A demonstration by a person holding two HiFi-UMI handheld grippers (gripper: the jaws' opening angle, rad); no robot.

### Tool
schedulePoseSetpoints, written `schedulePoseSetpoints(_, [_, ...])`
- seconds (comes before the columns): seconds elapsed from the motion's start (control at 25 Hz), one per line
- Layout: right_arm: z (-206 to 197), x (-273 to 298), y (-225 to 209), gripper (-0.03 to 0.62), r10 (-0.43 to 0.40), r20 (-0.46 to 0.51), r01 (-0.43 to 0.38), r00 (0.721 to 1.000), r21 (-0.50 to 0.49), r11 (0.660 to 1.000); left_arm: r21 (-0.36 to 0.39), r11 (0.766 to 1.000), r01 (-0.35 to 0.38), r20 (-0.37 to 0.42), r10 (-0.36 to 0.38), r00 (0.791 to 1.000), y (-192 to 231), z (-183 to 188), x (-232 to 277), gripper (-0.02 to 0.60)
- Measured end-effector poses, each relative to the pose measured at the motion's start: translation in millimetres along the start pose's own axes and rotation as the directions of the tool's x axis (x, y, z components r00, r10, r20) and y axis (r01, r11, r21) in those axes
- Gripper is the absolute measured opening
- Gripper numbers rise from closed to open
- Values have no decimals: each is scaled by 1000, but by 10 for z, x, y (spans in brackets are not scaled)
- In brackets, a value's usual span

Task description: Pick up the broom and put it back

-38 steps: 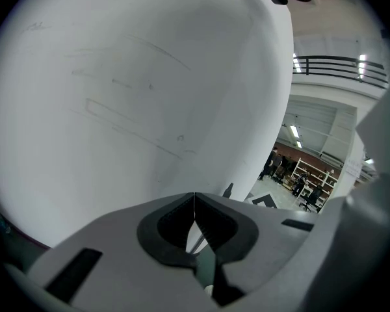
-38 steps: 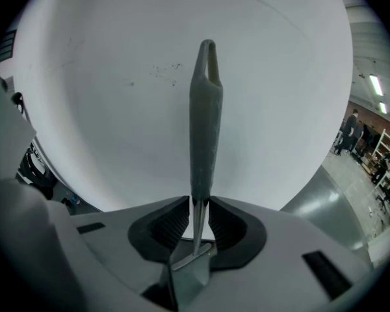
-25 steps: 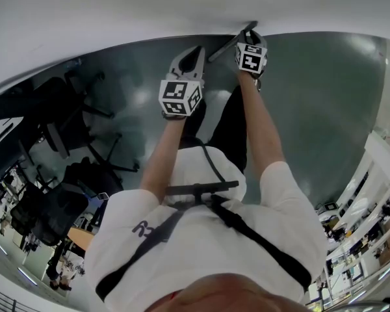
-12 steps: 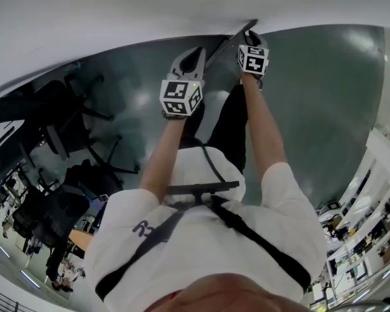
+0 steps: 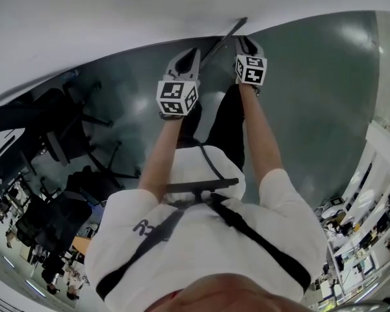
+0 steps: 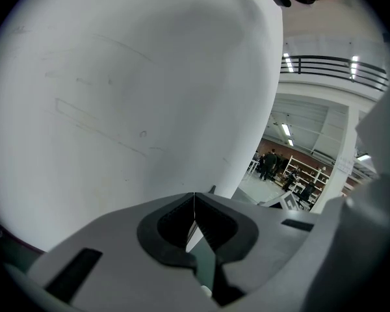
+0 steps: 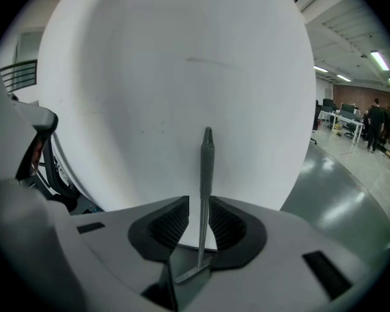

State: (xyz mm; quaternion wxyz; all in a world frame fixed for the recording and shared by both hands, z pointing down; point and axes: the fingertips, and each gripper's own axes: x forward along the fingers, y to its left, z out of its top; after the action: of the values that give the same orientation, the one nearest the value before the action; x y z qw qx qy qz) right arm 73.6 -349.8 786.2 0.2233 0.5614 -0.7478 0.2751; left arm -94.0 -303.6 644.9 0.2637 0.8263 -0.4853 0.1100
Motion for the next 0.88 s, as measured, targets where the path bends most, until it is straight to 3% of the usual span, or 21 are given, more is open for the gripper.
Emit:
schedulePoseSetpoints(0.32, [534,-867,323,78,26,175,-38,984,68,997,59,998,31,35,-33,999,-88,301,-297,12])
schedulePoseSetpoints(0.6, [1374,-1890,813,78,66,368,-59,927,-29,998,119,991,55,128,-70,989,-233,836,-818,12])
schedulePoseSetpoints(0.88, [1940,-2693,1208,78,25,481,-29,876,1,1000,209,974,92,211,-136,968,-569,1362,-1272,12])
